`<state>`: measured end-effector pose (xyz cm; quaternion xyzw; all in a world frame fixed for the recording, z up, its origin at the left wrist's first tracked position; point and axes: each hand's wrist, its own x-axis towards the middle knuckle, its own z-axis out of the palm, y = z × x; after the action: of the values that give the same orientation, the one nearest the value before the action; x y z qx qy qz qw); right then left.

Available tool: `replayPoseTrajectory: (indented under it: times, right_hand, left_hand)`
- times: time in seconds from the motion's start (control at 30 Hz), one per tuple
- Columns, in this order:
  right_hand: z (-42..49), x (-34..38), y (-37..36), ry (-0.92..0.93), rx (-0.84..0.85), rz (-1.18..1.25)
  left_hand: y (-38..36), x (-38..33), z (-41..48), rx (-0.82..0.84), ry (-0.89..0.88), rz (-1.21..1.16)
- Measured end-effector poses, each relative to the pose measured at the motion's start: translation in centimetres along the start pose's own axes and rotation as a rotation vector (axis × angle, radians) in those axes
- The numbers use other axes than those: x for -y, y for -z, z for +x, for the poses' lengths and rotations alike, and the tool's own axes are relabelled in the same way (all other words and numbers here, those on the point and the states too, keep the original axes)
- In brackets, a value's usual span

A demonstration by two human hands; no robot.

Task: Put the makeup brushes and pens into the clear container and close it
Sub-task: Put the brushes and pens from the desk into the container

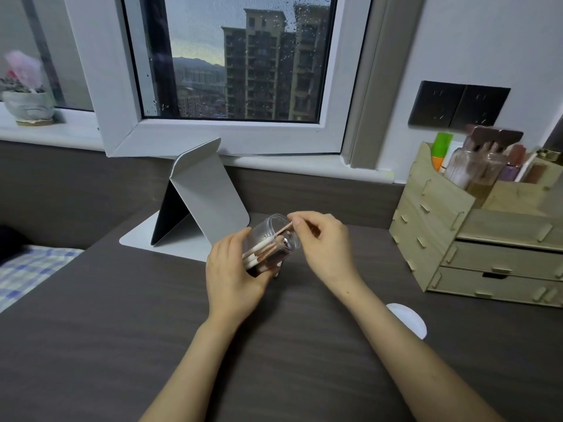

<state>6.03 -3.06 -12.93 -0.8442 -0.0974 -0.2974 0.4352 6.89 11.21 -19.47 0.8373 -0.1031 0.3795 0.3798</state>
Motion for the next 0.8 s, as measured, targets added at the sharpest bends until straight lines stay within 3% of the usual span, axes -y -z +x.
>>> replayPoseTrajectory:
  times: [0.07,0.13,0.27,0.33,0.4,0.47,0.57,0.8]
  right_hand:
    - [0.1,0.1,0.3,0.012,0.11,-0.106]
    - [0.5,0.0,0.6,-0.009,0.156,-0.044]
    - [2.5,-2.5,-0.8,-0.246,-0.061,0.191]
    - [3.3,-4.6,-2.7,-0.361,-0.024,0.038]
    - [3.5,-5.9,-4.7,-0.421,0.172,-0.215]
    - [3.7,-6.6,-6.5,-0.453,0.355,-0.394]
    - [4.3,-7.1,-8.2,-0.443,0.453,-0.557]
    - [4.4,-7.8,-6.2,-0.493,0.479,-0.527]
  left_hand:
    - [0.0,0.0,0.0,-0.004,0.008,-0.002]
    - [-0.1,0.1,0.0,-0.014,0.01,-0.005]
    - [-0.2,0.3,0.2,-0.07,0.068,-0.037]
    - [-0.1,0.4,0.3,-0.094,0.128,-0.064]
    - [-0.1,0.5,0.4,-0.105,0.158,-0.084]
    - [-0.2,0.6,0.4,-0.111,0.162,-0.099]
    - [-0.2,0.6,0.3,-0.112,0.157,-0.103]
    - [-0.1,0.7,0.2,-0.11,0.146,-0.098]
